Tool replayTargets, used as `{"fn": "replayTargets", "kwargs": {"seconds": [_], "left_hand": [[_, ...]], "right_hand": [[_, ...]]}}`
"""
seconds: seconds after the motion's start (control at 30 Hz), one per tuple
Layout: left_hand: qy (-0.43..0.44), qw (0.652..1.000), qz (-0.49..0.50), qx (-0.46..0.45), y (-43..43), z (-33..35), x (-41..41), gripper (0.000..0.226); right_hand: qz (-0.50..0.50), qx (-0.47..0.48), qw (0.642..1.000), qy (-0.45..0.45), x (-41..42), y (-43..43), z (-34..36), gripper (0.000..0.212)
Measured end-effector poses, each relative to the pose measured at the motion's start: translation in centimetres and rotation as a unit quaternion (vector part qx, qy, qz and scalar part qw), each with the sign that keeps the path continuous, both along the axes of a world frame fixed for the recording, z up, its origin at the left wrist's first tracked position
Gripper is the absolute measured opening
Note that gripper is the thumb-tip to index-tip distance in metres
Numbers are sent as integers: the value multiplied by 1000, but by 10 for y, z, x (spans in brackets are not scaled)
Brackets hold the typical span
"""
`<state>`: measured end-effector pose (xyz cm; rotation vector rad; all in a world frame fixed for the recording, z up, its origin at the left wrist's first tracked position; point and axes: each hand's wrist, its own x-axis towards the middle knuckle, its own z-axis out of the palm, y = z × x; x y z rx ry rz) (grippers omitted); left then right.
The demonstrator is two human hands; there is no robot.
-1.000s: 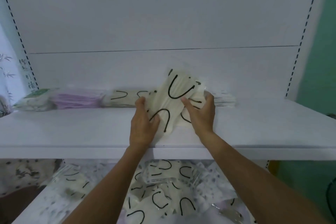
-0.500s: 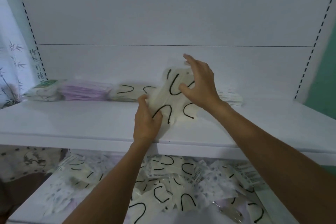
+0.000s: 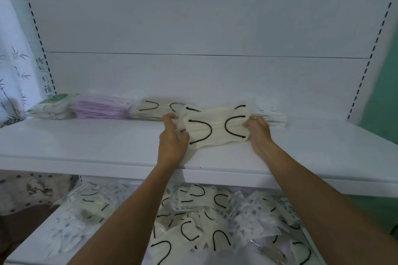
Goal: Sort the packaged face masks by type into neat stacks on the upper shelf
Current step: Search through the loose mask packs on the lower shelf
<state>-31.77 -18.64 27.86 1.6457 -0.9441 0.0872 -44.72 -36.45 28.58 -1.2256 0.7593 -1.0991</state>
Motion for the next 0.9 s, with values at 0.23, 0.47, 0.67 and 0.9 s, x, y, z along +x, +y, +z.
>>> {"fn": "replayTargets", "kwargs": {"seconds": [0.23, 0.47, 0.67, 0.9], "left_hand": [[38, 999, 11, -29, -2, -1, 5, 36], [33, 998, 62, -3, -4, 0, 6, 84], [111, 991, 70, -42, 0, 4, 4, 84], [80, 992, 97, -23, -1, -1, 6, 40]], "right_hand": [[59, -73, 992, 86, 10, 7, 1, 81], [84, -154, 977, 124, 6, 15, -1, 71], [6, -251, 959, 134, 0, 24, -2, 89], [-38, -300, 945, 124, -1, 27, -2, 74]]}}
